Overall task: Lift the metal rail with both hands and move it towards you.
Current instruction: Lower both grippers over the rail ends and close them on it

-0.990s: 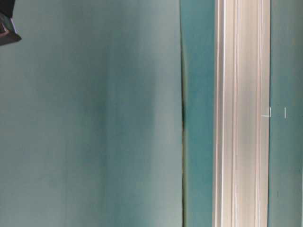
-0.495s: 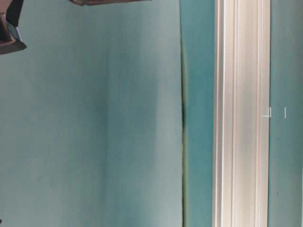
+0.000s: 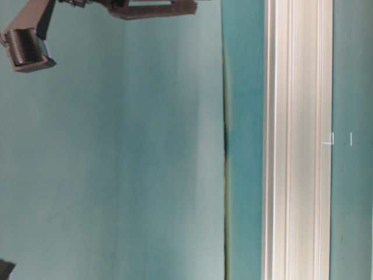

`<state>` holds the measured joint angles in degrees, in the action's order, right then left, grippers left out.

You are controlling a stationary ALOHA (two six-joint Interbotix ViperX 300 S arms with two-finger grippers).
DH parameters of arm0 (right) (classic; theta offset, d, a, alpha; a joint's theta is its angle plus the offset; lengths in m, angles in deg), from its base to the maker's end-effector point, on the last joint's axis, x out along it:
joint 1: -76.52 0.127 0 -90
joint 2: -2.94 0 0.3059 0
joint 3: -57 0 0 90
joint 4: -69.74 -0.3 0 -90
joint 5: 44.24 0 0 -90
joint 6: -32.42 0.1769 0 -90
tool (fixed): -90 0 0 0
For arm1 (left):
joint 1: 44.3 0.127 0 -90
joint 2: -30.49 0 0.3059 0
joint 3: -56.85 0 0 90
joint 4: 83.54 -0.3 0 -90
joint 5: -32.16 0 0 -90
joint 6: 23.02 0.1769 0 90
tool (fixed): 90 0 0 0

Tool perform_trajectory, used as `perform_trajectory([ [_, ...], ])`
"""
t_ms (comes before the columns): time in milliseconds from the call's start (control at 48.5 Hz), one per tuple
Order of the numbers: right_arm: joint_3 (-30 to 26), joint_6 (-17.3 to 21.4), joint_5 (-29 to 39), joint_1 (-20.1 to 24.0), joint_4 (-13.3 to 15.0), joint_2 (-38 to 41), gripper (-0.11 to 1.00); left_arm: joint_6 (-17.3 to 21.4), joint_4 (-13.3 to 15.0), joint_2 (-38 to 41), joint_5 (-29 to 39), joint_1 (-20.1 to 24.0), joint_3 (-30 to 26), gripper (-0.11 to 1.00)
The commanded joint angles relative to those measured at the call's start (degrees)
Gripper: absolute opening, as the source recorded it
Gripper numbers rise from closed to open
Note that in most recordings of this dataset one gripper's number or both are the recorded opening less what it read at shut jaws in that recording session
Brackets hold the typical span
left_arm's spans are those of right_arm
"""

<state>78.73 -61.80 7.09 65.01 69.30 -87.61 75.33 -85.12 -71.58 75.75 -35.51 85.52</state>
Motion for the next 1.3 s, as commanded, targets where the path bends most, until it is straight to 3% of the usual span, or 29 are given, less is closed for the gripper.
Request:
perform_trajectory([
  [0, 0.4, 0.3, -0.7, 0.1, 0.2, 0.4, 1.0, 0.1, -0.1, 0.4, -2.3, 0.2, -0.1, 0.95],
  [722, 6.3, -0.7, -11.4, 1.1, -0.1, 5.5, 1.0, -0.3, -0.1, 9.9, -8.9, 1.3, 1.3, 0.95],
  [1278, 11.2, -0.7, -19.0, 1.8, -0.7, 10.0, 1.0, -0.5, -0.1, 17.7, -20.0, 1.6, 4.0, 0.95],
])
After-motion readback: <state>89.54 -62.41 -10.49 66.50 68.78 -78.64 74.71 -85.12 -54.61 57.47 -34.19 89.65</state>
